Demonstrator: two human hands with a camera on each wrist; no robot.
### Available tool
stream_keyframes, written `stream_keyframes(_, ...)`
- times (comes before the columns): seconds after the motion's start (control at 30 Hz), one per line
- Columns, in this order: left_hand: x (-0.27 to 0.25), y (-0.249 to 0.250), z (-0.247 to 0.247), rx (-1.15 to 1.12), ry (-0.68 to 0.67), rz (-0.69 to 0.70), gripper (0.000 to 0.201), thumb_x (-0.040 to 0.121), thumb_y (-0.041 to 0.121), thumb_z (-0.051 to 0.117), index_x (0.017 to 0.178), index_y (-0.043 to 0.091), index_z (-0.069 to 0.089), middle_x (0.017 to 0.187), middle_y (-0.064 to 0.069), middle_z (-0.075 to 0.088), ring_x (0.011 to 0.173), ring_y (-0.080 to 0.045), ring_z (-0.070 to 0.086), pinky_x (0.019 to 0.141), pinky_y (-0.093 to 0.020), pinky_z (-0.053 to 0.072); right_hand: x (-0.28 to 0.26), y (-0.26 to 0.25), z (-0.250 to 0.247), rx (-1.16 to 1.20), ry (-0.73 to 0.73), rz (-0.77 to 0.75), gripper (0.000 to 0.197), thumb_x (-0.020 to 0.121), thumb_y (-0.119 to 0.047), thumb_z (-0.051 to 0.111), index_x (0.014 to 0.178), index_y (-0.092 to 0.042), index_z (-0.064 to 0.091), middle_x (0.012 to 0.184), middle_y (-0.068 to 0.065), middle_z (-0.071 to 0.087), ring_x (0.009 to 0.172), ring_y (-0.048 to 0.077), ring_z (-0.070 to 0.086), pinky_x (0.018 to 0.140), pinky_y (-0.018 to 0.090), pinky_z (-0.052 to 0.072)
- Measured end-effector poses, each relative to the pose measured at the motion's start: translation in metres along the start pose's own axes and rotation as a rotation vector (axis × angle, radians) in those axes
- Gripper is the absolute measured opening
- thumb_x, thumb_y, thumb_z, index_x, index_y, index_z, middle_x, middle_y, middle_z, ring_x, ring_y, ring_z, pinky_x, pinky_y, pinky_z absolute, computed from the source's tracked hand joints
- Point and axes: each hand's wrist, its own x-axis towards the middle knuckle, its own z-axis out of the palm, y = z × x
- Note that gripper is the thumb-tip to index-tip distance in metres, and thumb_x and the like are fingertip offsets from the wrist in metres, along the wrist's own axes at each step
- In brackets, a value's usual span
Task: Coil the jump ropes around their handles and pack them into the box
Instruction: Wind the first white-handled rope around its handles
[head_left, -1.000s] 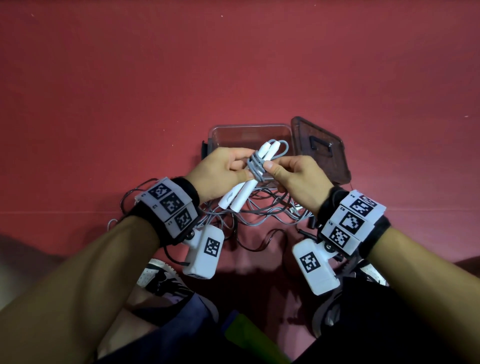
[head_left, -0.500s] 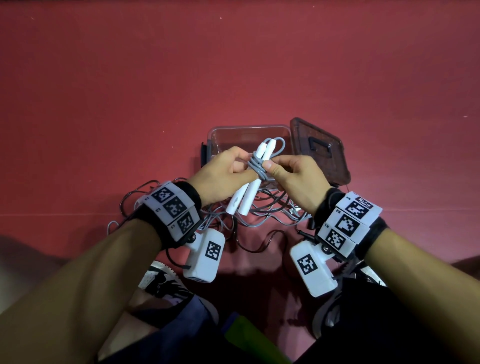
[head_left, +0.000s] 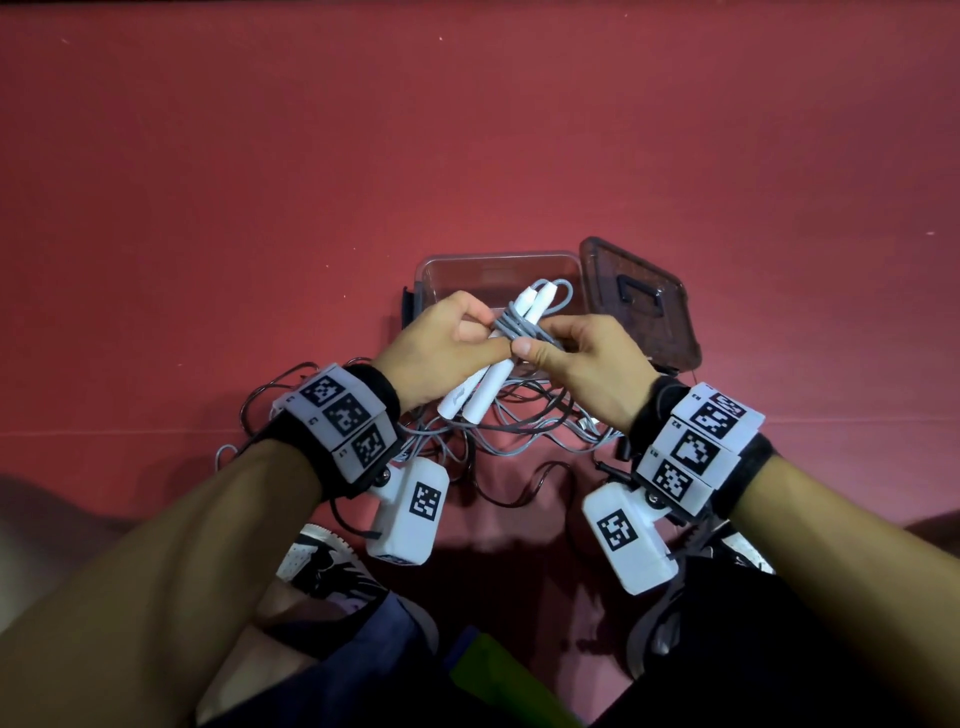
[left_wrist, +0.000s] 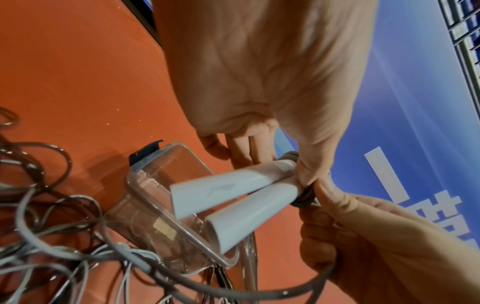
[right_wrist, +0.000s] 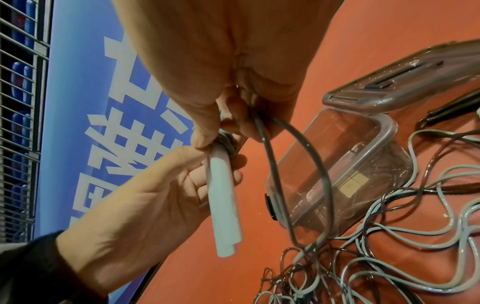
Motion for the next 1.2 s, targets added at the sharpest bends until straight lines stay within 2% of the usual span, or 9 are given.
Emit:
stream_keyframes(0.17, 0.002, -0.003, -0.002, 0.129, -0.062, 0.037, 0.072, 0.076, 0.068, 0.064, 0.099, 0.0, 0.066, 0.099, -0.031, 0.069, 0.085, -0.021, 0.065, 0.085, -0.045, 0.052, -0.001, -0.003, -0.004, 0.016, 0.03, -0.029, 0.019, 0.097, -0.021, 0.064, 0.108, -0.011, 0.075, 0.049, -0.028, 0.055, 0.049, -0.007, 0.053, 0.054, 0.006, 0.037)
stream_keyframes(0.27, -0.001, -0.002, -0.002, 0.088, -0.13, 0.053, 0.031, 0.094, 0.036, 0.068, 0.108, 0.008, 0.07, 0.101, -0.013, 0.077, 0.099, -0.023, 0.073, 0.099, -0.051, 0.054, -0.002, -0.004, -0.003, -0.004, 0.049, -0.039, 0.019, 0.097, -0.025, 0.063, 0.105, -0.013, 0.076, 0.05, -0.029, 0.055, 0.05, -0.007, 0.052, 0.055, 0.007, 0.035)
stream_keyframes(0.33, -0.001, -0.001, -0.003, 0.091, -0.113, 0.079, 0.024, 0.093, 0.027, 0.068, 0.109, 0.009, 0.07, 0.1, -0.007, 0.078, 0.1, -0.024, 0.074, 0.099, -0.053, 0.054, -0.002, -0.003, -0.004, -0.01, 0.052, -0.037, 0.02, 0.098, -0.028, 0.063, 0.102, -0.014, 0.076, 0.049, -0.025, 0.054, 0.048, -0.004, 0.05, 0.054, 0.009, 0.034)
stream_keyframes(0.53, -0.003, 0.004, -0.004, 0.066, -0.048, 0.148, 0.012, 0.102, 0.007, 0.057, 0.107, 0.011, 0.067, 0.099, -0.013, 0.076, 0.095, -0.025, 0.074, 0.094, -0.044, 0.058, 0.0, -0.008, -0.008, -0.05, -0.036, -0.051, 0.027, 0.103, -0.032, 0.053, 0.119, -0.02, 0.071, 0.087, -0.028, 0.07, 0.082, -0.013, 0.062, 0.079, 0.011, 0.043)
stream_keyframes(0.6, -0.003, 0.005, -0.005, 0.067, -0.028, 0.154, 0.013, 0.102, 0.007, 0.057, 0.11, 0.006, 0.067, 0.1, -0.014, 0.076, 0.091, -0.024, 0.074, 0.089, -0.041, 0.06, 0.001, -0.009, -0.009, -0.088, -0.029, -0.056, 0.027, 0.103, -0.033, 0.051, 0.116, -0.021, 0.072, 0.073, -0.029, 0.066, 0.07, -0.014, 0.057, 0.07, 0.009, 0.04)
stream_keyframes(0.7, -0.001, 0.003, -0.005, 0.08, -0.003, 0.166, 0.014, 0.101, 0.009, 0.059, 0.11, 0.004, 0.068, 0.098, -0.016, 0.076, 0.086, -0.021, 0.074, 0.085, -0.042, 0.06, 0.003, -0.006, -0.008, -0.182, 0.042, -0.089, 0.036, 0.101, -0.044, 0.053, 0.098, -0.016, 0.075, 0.073, 0.007, 0.068, 0.063, 0.006, 0.053, 0.066, 0.035, 0.047)
stream_keyframes(0.77, -0.001, 0.002, -0.005, 0.085, 0.008, 0.174, 0.017, 0.099, 0.014, 0.062, 0.109, 0.001, 0.069, 0.096, -0.016, 0.077, 0.088, -0.025, 0.075, 0.088, -0.048, 0.06, 0.003, -0.005, -0.007, -0.235, 0.081, -0.076, 0.045, 0.099, -0.048, 0.054, 0.083, -0.011, 0.073, 0.066, 0.02, 0.06, 0.056, 0.012, 0.045, 0.059, 0.036, 0.043)
stream_keyframes(0.93, -0.003, -0.001, -0.001, 0.149, 0.035, 0.176, 0.031, 0.085, 0.034, 0.062, 0.101, 0.009, 0.073, 0.089, -0.005, 0.078, 0.087, -0.023, 0.075, 0.087, -0.052, 0.059, 0.0, -0.004, -0.005, -0.278, 0.119, -0.031, 0.052, 0.097, -0.047, 0.058, 0.067, -0.006, 0.068, 0.042, -0.005, 0.039, 0.042, 0.008, 0.042, 0.048, 0.014, 0.033)
stream_keyframes(1.2, -0.001, -0.006, 0.0, 0.299, 0.095, 0.175, 0.017, 0.091, 0.034, 0.066, 0.087, 0.022, 0.076, 0.08, 0.004, 0.077, 0.082, -0.017, 0.073, 0.083, -0.045, 0.058, 0.0, -0.005, -0.005, -0.396, 0.04, 0.003, 0.053, 0.1, -0.046, 0.052, 0.075, -0.002, 0.07, 0.061, 0.008, 0.061, 0.062, 0.021, 0.056, 0.062, 0.027, 0.039)
